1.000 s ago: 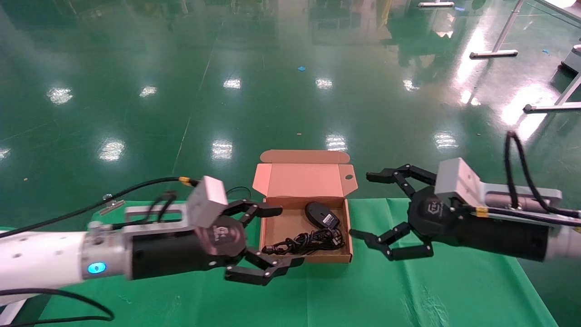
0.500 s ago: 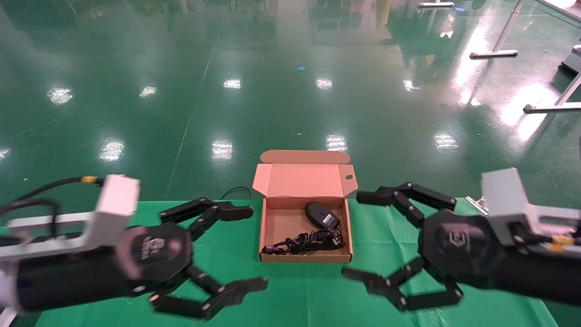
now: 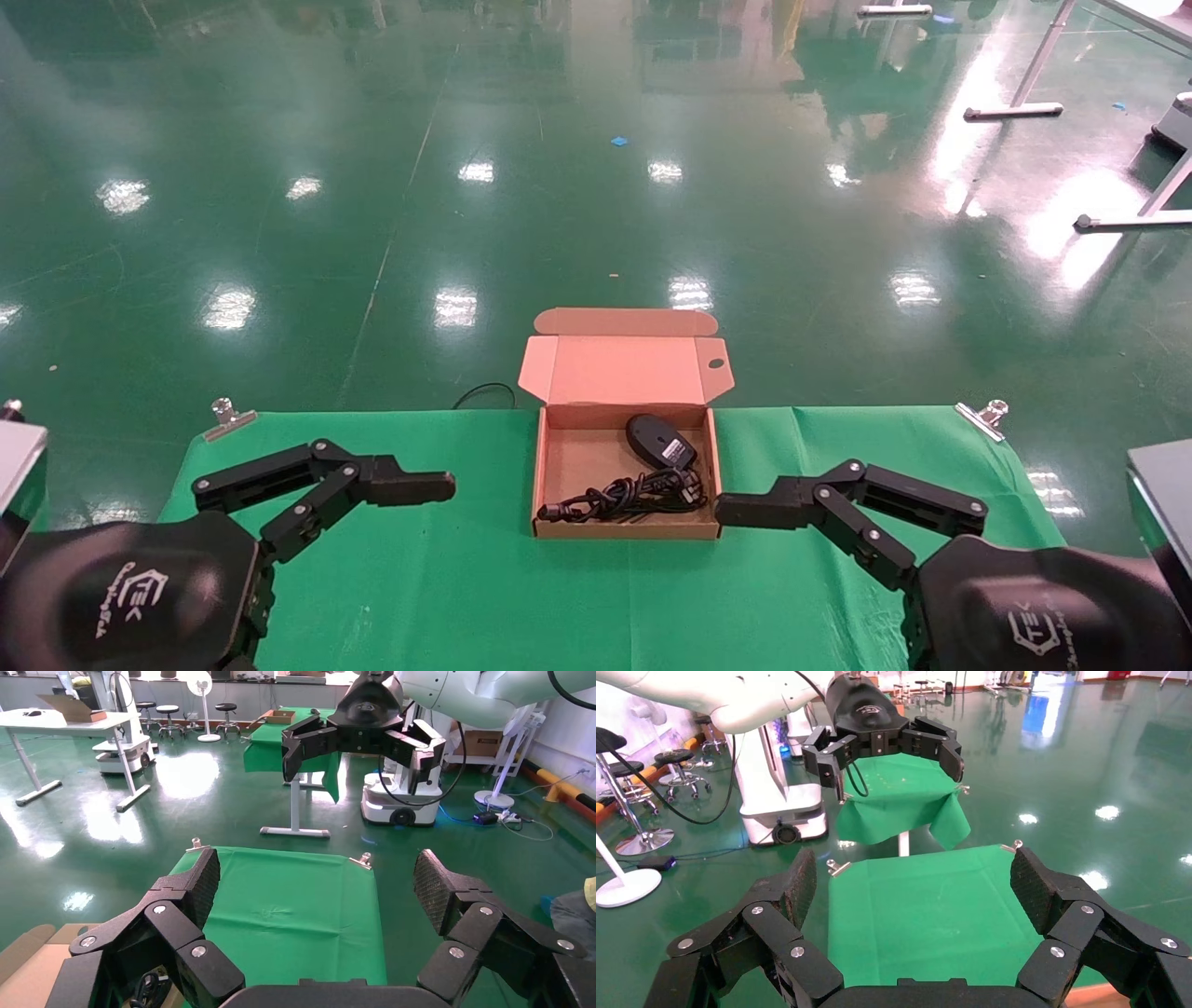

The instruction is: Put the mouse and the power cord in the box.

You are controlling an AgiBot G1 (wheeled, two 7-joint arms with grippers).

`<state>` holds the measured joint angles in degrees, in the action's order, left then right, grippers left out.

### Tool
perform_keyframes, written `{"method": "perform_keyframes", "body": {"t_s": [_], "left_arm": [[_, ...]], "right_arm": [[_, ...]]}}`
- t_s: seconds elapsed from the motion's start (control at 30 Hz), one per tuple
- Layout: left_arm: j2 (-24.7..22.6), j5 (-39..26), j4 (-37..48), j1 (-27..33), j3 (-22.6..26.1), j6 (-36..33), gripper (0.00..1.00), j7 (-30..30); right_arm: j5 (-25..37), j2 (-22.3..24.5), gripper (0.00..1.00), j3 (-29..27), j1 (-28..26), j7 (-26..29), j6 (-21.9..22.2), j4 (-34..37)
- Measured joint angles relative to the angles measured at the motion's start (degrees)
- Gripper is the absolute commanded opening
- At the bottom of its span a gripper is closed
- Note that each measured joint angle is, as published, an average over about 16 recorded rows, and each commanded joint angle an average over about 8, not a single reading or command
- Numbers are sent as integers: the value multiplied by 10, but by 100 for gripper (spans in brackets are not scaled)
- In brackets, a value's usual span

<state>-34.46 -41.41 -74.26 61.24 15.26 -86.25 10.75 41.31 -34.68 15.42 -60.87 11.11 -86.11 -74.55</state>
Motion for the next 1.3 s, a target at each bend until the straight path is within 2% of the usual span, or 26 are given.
{"method": "perform_keyframes", "body": {"t_s": [1.3], "left_arm": [[-5,-4,6,3,7,5,100,0]], "right_arm": [[5,-3,100,6,-7,-4,4,10]]}}
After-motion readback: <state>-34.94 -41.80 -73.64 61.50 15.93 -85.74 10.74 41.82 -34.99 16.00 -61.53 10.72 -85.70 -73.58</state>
